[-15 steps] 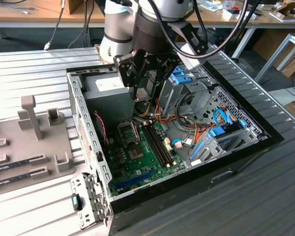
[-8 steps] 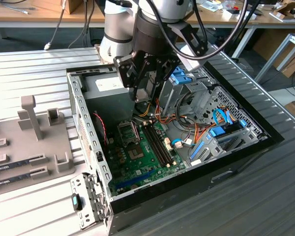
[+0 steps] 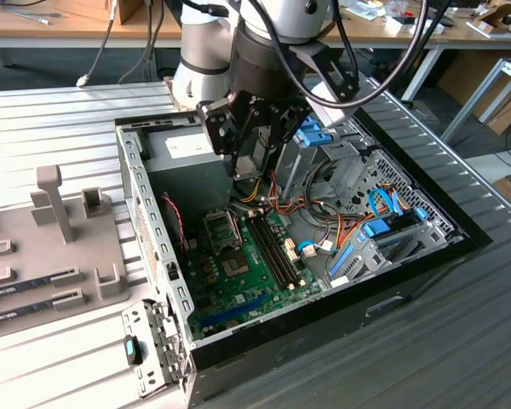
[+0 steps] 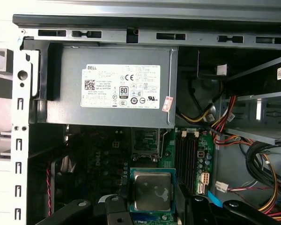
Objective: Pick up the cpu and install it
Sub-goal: 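Pick up the cpu and move it towards the insertion slot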
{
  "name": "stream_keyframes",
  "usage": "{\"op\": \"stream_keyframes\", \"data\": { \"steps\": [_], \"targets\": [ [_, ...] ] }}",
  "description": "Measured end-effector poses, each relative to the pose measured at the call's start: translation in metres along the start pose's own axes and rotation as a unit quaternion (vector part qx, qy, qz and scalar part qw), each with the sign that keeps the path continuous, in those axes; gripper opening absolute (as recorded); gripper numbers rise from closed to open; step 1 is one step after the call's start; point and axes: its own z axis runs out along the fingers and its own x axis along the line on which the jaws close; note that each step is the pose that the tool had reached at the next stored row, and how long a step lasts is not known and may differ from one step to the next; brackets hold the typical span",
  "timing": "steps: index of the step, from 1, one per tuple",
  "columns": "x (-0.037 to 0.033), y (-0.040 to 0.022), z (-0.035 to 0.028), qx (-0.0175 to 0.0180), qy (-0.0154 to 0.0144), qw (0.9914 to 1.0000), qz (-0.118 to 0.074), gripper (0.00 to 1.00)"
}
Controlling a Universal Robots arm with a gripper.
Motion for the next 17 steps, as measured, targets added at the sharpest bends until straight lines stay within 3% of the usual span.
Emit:
{"op": "stream_keyframes", "data": {
  "steps": [17],
  "targets": [
    [0.0000,-0.0014,0.0060,0.0000,0.0000,1.00000,0.000,0.47]
  ]
}}
